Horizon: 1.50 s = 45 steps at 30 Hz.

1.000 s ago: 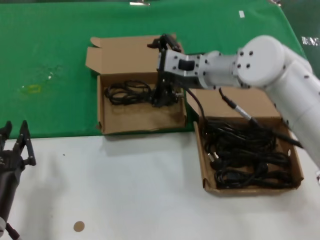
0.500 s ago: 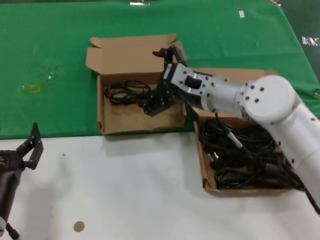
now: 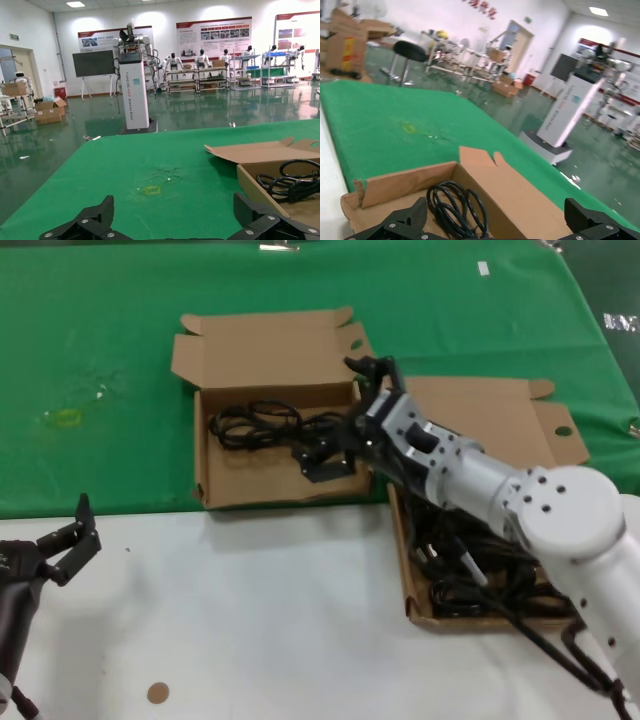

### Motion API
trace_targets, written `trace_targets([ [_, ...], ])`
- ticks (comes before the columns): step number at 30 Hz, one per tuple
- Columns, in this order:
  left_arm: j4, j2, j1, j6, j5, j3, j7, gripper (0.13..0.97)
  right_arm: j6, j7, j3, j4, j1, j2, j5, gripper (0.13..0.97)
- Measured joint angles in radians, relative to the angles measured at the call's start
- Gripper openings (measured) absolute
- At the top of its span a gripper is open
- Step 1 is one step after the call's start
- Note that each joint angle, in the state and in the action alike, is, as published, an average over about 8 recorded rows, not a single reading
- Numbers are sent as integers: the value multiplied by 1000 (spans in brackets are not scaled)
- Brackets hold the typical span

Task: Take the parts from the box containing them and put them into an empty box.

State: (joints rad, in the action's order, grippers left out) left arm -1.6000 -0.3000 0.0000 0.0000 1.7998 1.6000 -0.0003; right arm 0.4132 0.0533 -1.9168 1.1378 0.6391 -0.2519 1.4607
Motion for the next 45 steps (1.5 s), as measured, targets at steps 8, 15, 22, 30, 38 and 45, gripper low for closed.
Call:
trace_targets([
  [8, 0, 0, 0, 0, 0, 0, 0, 822, -78, -10, 59, 87, -120, -9, 64, 966],
  [15, 0, 0, 0, 0, 0, 0, 0, 909, -146, -19, 112, 163, -225, -17, 120, 966],
  [22, 0, 0, 0, 0, 0, 0, 0, 959, -213, -28, 164, 239, -330, -25, 175, 966],
  [30, 0, 0, 0, 0, 0, 0, 1, 966, -291, -38, 223, 326, -451, -34, 239, 966],
  [38, 0, 0, 0, 0, 0, 0, 0, 966, -365, -47, 280, 409, -565, -43, 300, 966],
  [45, 0, 0, 0, 0, 0, 0, 0, 966, -388, -50, 298, 434, -600, -45, 319, 966],
])
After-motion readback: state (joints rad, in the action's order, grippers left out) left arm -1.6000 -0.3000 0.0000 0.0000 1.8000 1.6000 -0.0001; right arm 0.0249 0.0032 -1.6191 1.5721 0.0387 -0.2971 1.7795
